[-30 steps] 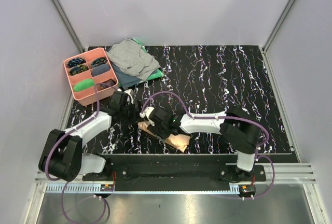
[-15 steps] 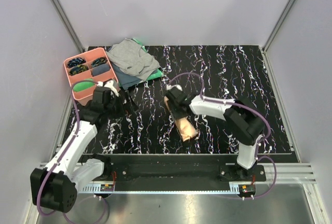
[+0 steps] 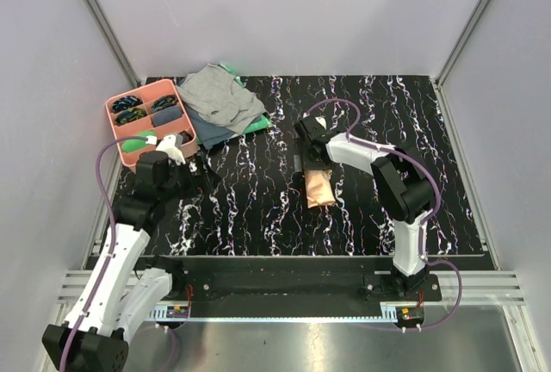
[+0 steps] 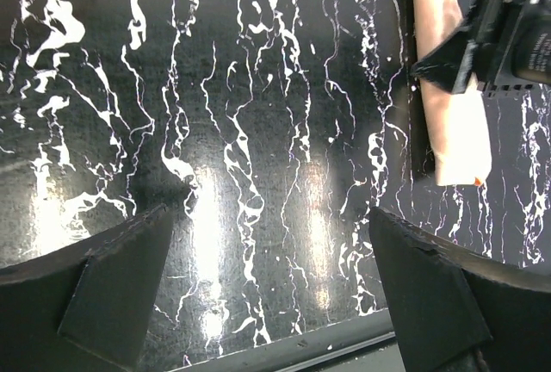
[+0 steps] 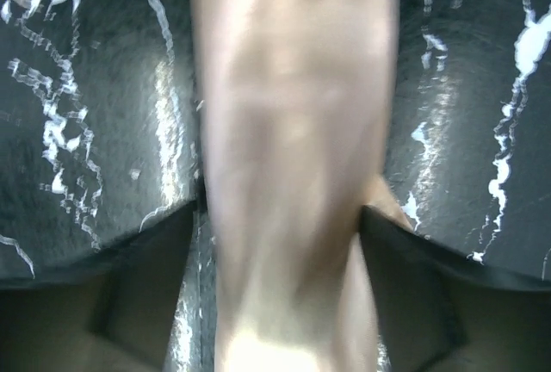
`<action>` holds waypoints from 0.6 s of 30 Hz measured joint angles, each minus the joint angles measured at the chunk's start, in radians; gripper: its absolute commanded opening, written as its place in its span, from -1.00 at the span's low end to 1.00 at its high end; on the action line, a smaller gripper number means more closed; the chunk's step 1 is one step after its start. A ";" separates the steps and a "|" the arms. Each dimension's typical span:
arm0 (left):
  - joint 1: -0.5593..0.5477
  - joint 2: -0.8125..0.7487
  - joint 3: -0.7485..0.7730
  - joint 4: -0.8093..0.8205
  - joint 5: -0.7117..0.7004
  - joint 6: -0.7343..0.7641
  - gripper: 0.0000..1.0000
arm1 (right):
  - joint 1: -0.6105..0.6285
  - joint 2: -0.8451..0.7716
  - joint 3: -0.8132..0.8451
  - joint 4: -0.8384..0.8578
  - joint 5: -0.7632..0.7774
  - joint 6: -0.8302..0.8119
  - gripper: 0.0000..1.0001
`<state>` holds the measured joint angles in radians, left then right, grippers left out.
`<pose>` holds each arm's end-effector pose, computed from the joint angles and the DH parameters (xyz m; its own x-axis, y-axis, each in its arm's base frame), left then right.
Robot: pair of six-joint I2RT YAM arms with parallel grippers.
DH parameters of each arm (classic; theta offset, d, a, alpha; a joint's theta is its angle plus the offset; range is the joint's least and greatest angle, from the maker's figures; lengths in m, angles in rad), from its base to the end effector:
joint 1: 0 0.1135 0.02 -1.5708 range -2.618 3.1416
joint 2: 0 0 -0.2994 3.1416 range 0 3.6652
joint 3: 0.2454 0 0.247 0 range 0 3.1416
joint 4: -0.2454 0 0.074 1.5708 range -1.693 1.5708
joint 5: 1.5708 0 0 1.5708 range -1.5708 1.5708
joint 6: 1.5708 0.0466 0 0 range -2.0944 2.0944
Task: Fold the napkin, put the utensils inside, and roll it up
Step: Roll the napkin with the utensil
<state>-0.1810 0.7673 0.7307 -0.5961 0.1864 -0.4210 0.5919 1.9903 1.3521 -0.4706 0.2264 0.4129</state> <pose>0.1388 -0.0342 0.3017 -0.6632 -0.2869 -0.6912 0.0579 0.9012 -0.4296 0.3572 0.2275 0.1855 -0.8653 -0.1106 -0.4889 -0.1238 0.9923 -0.0052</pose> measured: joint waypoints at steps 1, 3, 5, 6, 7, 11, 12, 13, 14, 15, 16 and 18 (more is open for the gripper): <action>0.000 -0.012 0.000 -0.001 0.000 0.005 0.97 | 0.000 -0.001 0.001 0.000 -0.006 -0.001 0.90; 0.000 -0.034 -0.003 -0.002 0.000 0.012 0.97 | 0.000 -0.009 0.000 -0.009 -0.024 -0.011 0.94; 0.000 -0.056 -0.005 -0.005 0.000 0.024 0.97 | 0.000 -0.037 -0.013 -0.016 -0.048 -0.020 0.98; 0.000 -0.069 -0.006 -0.005 0.001 0.031 0.97 | 0.000 -0.060 -0.021 -0.021 -0.058 -0.023 0.99; 0.000 -0.083 -0.006 -0.005 0.001 0.035 0.97 | 0.000 -0.108 -0.042 -0.018 -0.070 -0.031 0.99; 0.000 -0.161 -0.014 0.000 0.003 0.051 0.97 | 0.000 -0.378 -0.155 0.057 -0.093 -0.070 0.99; 0.000 -0.185 -0.018 0.002 0.003 0.054 0.97 | 0.000 -0.464 -0.190 0.086 -0.094 -0.082 1.00; 0.000 -0.209 -0.021 0.007 0.003 0.055 0.97 | 0.000 -0.536 -0.222 0.117 -0.095 -0.091 1.00; 0.000 -0.234 -0.024 0.011 0.003 0.056 0.97 | 0.000 -0.633 -0.281 0.186 -0.092 -0.107 1.00; 0.000 -0.253 -0.027 0.015 0.002 0.056 0.97 | 0.001 -0.702 -0.320 0.215 -0.087 -0.116 1.00; 0.000 -0.279 -0.031 0.019 0.001 0.055 0.97 | 0.001 -0.793 -0.382 0.269 -0.085 -0.131 1.00; 0.000 -0.319 -0.037 0.025 0.000 0.055 0.97 | 0.001 -0.892 -0.462 0.313 -0.072 -0.148 0.99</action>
<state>-0.1810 0.4488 0.6933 -0.5713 0.1864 -0.3656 0.5926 1.0981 0.8902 -0.1577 0.1547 0.2646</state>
